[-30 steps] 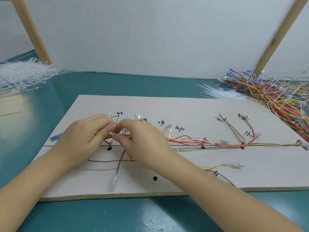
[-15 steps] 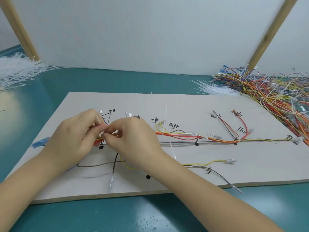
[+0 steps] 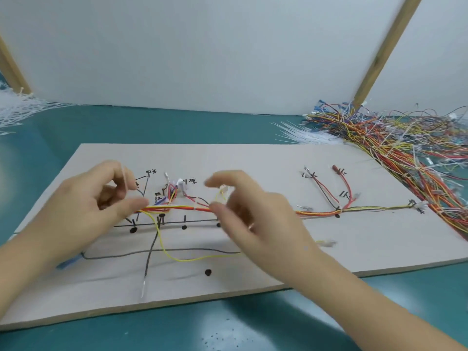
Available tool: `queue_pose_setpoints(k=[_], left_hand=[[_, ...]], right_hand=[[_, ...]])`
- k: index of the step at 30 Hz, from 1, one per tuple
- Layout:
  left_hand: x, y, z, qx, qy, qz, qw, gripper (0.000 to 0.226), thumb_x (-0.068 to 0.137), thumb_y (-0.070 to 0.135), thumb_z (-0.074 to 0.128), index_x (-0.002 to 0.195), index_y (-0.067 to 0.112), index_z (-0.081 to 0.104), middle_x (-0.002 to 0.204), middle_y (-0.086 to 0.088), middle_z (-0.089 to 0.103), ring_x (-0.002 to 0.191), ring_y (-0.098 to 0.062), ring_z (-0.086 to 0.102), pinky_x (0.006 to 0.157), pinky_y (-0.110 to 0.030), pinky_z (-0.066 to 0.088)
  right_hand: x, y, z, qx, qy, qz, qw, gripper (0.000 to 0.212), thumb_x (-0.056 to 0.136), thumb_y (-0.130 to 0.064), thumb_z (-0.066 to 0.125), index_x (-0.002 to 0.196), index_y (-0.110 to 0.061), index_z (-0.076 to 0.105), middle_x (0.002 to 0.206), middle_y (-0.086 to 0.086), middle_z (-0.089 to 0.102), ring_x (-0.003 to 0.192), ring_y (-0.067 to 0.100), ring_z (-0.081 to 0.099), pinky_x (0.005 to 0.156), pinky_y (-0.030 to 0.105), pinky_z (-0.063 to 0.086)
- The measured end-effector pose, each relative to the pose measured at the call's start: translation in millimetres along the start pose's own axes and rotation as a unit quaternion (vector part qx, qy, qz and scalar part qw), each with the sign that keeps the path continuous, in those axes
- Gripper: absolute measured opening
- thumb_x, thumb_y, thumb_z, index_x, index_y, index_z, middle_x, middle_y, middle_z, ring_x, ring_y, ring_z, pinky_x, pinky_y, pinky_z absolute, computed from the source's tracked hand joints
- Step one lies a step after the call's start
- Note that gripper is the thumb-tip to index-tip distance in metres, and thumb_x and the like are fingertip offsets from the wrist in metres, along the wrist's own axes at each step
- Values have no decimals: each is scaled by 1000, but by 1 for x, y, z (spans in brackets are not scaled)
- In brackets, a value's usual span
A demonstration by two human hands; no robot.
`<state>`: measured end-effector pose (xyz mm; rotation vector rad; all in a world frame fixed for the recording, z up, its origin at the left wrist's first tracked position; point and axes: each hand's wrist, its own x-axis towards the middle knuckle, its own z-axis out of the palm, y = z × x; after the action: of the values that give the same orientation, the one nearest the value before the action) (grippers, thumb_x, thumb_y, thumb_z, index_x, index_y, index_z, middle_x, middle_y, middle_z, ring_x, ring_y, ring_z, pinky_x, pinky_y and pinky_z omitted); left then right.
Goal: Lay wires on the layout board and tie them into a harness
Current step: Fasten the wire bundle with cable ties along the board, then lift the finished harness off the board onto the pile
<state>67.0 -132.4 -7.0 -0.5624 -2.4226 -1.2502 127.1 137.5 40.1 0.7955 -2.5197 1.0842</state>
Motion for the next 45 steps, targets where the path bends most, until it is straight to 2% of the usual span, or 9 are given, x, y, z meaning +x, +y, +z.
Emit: queue_pose_setpoints(k=[3, 7, 10, 14, 24, 33, 37, 42, 45], left_hand=[[4, -3, -5, 38, -55, 27, 997, 58, 63, 74, 65, 100, 30, 59, 71, 11, 55, 56, -10, 50, 49, -19, 39], [21, 16, -7, 80, -54, 94, 991, 29, 76, 65, 56, 97, 45, 56, 77, 14, 53, 64, -6, 51, 57, -7, 36], [33, 31, 2, 155, -86, 134, 975, 13, 79, 39, 61, 90, 41, 53, 74, 13, 49, 70, 0, 48, 62, -5, 34], [42, 38, 13, 193, -140, 131, 962, 30, 78, 7, 72, 90, 30, 57, 73, 14, 48, 75, 3, 45, 67, -4, 33], [51, 43, 12, 181, -42, 75, 980, 28, 78, 5, 71, 90, 26, 56, 72, 6, 50, 71, 1, 46, 63, -7, 32], [68, 77, 39, 113, -32, 67, 991, 17, 81, 8, 66, 90, 21, 60, 73, 4, 51, 70, -4, 48, 59, -6, 35], [76, 88, 46, 84, -14, 65, 994, 18, 81, 8, 66, 91, 21, 60, 74, 3, 52, 66, 0, 48, 59, -5, 34], [99, 90, 40, 18, 42, -15, 999, 13, 84, 13, 65, 90, 21, 57, 71, 7, 50, 46, 3, 46, 46, -6, 31], [111, 90, 31, -22, 53, -35, 998, 15, 85, 10, 64, 92, 21, 56, 74, 7, 49, 39, 5, 48, 37, -6, 32]], right_hand=[[-30, 52, -54, -133, 142, 62, 979, 25, 85, -21, 63, 101, -34, 49, 72, -8, 52, 67, 11, 49, 66, 31, 44], [-61, 113, -102, -280, -31, 182, 942, 21, 81, -23, 70, 102, -22, 68, 106, -2, 59, 102, 24, 53, 89, 41, 43], [-60, 130, -116, -278, -96, 146, 945, 13, 84, -11, 67, 92, -20, 71, 105, -2, 59, 94, 27, 58, 79, 36, 45], [-60, 143, -119, -325, -112, 72, 936, 16, 85, -1, 62, 94, -14, 61, 96, 0, 62, 82, 30, 61, 67, 37, 48], [-7, 148, -128, -266, 84, 78, 957, 13, 97, -4, 41, 104, -4, 52, 88, 4, 60, 74, 22, 49, 62, 25, 27], [26, 177, -156, -182, 225, 127, 949, 16, 100, -14, 37, 107, -9, 50, 89, 6, 59, 74, 17, 51, 67, 27, 33], [42, 165, -182, -154, 281, 83, 944, 18, 97, -19, 37, 107, -11, 50, 86, 3, 57, 66, -7, 49, 63, 23, 38], [61, 146, -185, -234, 33, 246, 940, 18, 96, -26, 48, 105, -20, 62, 107, 5, 64, 89, 19, 53, 77, 31, 39], [55, 114, -166, -236, -4, 207, 949, 33, 95, -35, 50, 123, -21, 58, 127, -1, 56, 116, 15, 48, 90, 25, 33]])
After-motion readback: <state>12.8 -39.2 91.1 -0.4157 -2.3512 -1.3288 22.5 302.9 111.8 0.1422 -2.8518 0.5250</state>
